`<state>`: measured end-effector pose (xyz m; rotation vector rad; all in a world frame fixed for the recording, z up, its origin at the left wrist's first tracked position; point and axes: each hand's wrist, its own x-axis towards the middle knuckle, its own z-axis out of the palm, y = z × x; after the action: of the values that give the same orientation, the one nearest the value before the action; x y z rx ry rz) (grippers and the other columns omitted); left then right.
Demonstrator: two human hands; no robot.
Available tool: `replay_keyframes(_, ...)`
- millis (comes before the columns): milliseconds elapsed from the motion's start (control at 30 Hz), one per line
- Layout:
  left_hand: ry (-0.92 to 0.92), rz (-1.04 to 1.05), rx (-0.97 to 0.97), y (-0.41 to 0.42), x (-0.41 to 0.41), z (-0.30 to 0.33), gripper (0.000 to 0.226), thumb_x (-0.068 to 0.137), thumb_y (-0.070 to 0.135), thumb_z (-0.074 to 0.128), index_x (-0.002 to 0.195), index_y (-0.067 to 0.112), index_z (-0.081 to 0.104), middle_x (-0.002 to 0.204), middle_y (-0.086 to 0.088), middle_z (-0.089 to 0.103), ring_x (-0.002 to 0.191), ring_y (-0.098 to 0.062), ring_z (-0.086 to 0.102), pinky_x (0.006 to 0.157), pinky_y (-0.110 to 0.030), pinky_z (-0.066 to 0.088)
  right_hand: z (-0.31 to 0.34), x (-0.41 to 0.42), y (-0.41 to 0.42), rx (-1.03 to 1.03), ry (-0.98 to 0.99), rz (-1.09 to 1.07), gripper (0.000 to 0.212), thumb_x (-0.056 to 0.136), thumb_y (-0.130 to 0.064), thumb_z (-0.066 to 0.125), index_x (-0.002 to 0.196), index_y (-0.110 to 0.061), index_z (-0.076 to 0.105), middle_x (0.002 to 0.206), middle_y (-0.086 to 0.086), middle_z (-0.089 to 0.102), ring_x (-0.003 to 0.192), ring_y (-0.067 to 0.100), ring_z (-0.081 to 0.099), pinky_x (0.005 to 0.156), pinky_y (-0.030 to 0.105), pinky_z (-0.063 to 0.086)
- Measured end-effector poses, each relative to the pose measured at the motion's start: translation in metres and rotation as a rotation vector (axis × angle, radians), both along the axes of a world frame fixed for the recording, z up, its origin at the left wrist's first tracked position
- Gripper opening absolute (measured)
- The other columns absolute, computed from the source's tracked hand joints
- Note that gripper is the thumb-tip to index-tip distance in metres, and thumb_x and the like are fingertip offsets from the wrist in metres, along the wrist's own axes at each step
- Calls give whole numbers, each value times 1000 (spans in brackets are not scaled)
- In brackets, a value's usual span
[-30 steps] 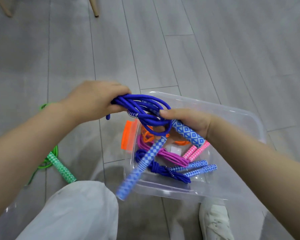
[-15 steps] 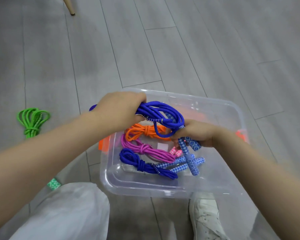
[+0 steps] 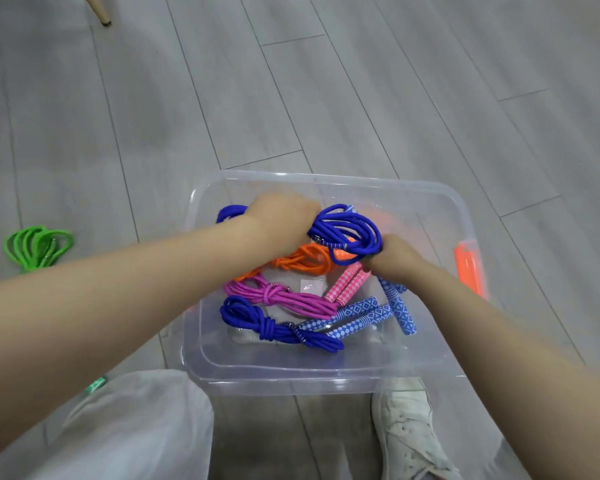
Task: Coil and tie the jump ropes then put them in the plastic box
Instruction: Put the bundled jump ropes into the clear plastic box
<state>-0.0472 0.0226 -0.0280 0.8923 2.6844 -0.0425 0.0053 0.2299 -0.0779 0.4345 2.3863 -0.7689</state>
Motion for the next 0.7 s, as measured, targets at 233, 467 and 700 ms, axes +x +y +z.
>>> replay_keyframes(233,-137,73,1,-1,10,-60,27,98,25,47,121,12,44,117,-10,54,99,-29,58,71,-35,38,-25,-7,16,209,25,107,25,89,-15,56,111,-7,51,110,19,64,99,36,59,68,30,35)
replay_keyframes(467,-156,43,-40,-13,17,-77,46,96,21,44,139,11,31,132,-13,40,117,-31,44,95,-41,38,-40,-1,9,212,163,99,48,80,-7,62,125,-8,46,118,20,57,104,38,56,74,36,42)
replay_keyframes(700,-185,-22,-174,-17,18,-91,68,96,27,46,152,15,10,151,-13,27,137,-32,30,113,-45,26,-44,26,6,373,268,199,56,79,-15,64,132,-9,45,124,16,50,112,38,50,91,46,41)
